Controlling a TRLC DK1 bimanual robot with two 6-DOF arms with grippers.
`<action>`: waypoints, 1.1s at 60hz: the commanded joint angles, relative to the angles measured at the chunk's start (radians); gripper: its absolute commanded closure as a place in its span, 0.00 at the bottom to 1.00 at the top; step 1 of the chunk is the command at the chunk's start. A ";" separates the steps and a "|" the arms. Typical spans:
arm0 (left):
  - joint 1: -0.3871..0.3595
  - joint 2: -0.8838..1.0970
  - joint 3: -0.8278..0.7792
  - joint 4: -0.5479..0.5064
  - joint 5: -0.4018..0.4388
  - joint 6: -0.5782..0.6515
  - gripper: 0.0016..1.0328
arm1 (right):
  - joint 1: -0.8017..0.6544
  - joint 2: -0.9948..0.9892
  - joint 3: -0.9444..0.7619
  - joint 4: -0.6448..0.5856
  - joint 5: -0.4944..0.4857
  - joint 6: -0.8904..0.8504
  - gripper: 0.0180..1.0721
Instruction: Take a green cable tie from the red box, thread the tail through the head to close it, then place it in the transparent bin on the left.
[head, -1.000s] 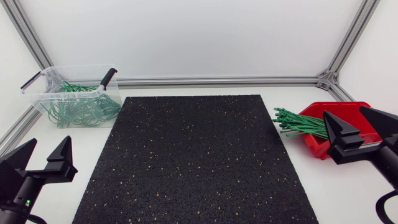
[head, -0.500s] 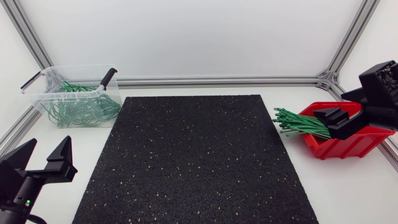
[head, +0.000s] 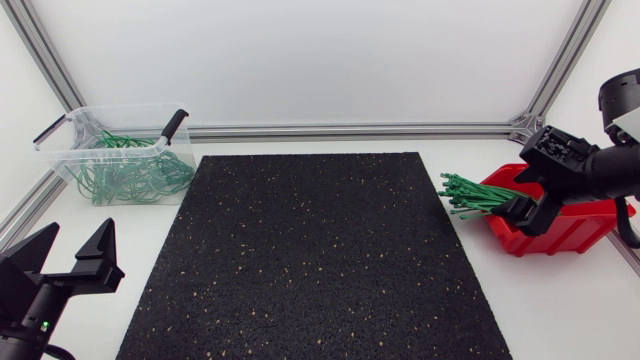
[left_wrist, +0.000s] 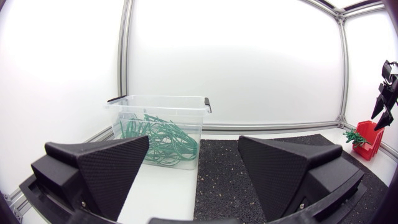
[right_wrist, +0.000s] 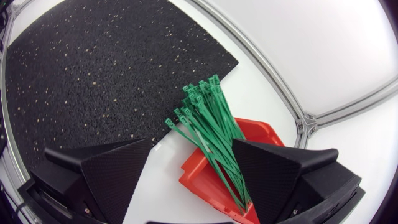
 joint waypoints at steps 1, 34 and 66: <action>-0.003 -0.007 -0.041 -0.014 -0.010 -0.018 0.03 | -0.016 0.047 0.006 -0.019 -0.012 -0.109 0.10; 0.009 -0.005 -0.039 -0.016 -0.010 -0.018 0.03 | -0.070 0.172 -0.110 0.226 -0.032 -0.374 0.21; 0.003 -0.005 -0.039 -0.017 -0.010 -0.018 0.03 | 0.010 0.135 -0.313 0.596 0.020 -0.342 0.47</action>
